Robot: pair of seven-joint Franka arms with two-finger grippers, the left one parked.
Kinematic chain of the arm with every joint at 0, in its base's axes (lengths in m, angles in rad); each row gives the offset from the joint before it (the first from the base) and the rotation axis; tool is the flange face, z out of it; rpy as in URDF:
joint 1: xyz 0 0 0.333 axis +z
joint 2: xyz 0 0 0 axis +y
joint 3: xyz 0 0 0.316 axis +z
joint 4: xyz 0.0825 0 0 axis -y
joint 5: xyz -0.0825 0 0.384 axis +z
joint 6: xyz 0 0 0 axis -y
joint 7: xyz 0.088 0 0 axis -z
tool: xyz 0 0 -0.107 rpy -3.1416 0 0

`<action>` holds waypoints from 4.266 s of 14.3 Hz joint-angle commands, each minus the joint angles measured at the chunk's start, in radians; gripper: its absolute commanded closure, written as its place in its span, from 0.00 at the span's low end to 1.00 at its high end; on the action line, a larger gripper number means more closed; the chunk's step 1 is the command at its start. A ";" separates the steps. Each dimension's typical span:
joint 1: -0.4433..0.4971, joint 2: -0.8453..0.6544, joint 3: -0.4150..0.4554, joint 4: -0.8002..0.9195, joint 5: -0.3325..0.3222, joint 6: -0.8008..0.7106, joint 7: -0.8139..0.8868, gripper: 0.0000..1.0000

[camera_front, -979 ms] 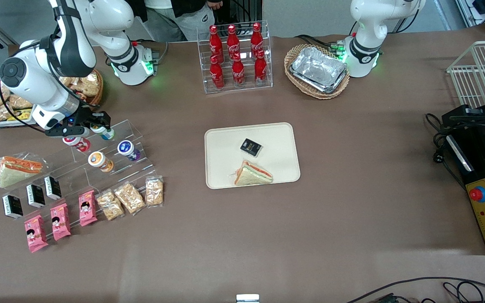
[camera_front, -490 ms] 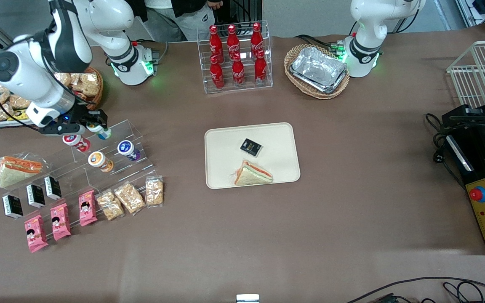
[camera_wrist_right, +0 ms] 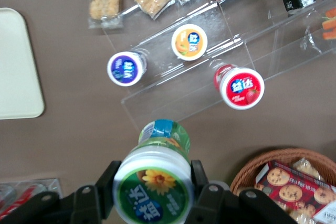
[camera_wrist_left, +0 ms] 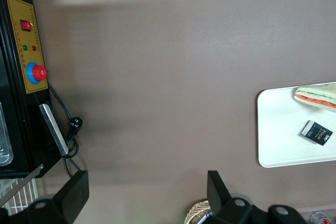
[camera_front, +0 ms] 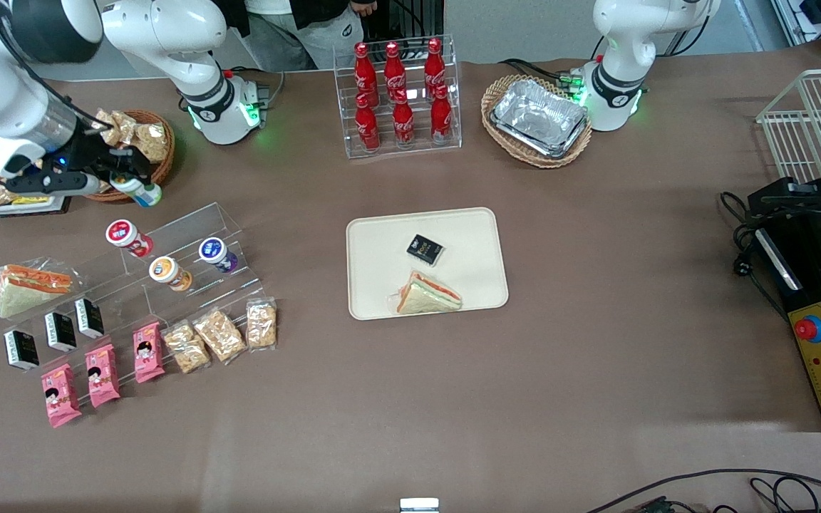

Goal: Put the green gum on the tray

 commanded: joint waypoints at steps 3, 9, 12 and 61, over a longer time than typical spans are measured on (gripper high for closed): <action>0.181 0.055 0.099 0.140 0.018 -0.078 0.348 1.00; 0.274 0.251 0.298 0.300 0.071 -0.006 0.741 1.00; 0.277 0.366 0.390 0.294 0.070 0.150 0.864 1.00; -0.307 0.394 0.285 0.544 -0.047 -0.073 0.149 0.00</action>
